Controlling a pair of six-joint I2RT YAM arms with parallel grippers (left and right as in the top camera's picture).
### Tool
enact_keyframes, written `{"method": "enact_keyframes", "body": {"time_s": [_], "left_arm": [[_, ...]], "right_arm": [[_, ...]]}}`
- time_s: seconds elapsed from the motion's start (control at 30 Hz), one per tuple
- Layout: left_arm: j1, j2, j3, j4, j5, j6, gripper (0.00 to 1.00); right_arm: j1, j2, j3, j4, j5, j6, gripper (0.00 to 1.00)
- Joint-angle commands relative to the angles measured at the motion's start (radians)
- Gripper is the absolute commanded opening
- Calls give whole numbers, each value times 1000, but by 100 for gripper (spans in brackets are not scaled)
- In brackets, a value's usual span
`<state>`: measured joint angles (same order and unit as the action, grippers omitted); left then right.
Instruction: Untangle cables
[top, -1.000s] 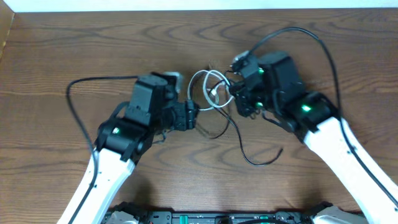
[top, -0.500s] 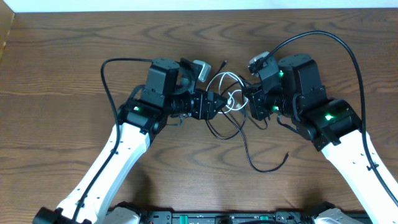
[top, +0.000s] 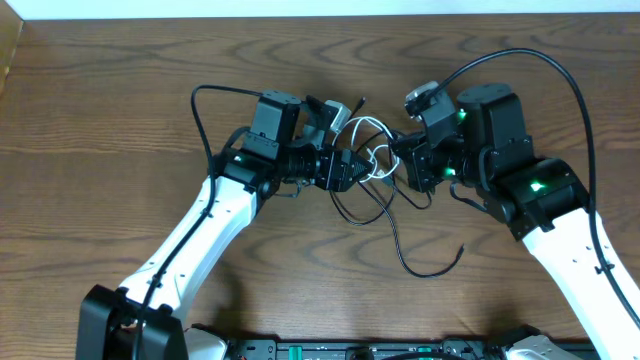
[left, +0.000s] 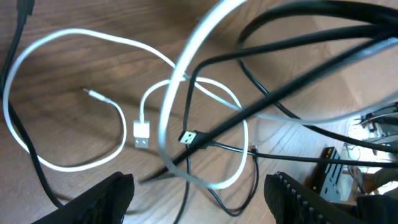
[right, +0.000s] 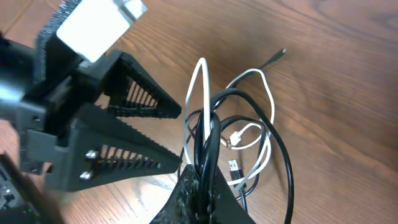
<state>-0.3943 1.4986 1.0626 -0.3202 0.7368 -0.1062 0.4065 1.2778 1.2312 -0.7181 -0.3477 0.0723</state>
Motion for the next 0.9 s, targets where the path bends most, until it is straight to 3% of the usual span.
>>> {"method": "enact_keyframes", "body": {"time_s": [0.0, 0.2, 0.27, 0.33, 0.4, 0.63, 0.87], "left_arm": [[2, 20, 26, 30, 11, 35, 72], [2, 35, 26, 88, 4, 35, 72], [2, 40, 26, 96, 4, 34, 66], [0, 47, 26, 98, 4, 34, 44], [-4, 51, 26, 98, 4, 34, 7], [-8, 55, 26, 101, 5, 31, 7], [18, 6, 26, 101, 45, 11, 7]], "right_arm": [[-28, -37, 5, 3, -85, 9, 1], [-55, -62, 5, 2, -142, 9, 1], [-55, -68, 5, 0, -142, 9, 1], [-55, -70, 5, -2, -142, 9, 1], [-55, -70, 5, -2, -142, 9, 1], [-61, -70, 5, -12, -115, 9, 1], [-94, -70, 5, -104, 110, 16, 1]]}}
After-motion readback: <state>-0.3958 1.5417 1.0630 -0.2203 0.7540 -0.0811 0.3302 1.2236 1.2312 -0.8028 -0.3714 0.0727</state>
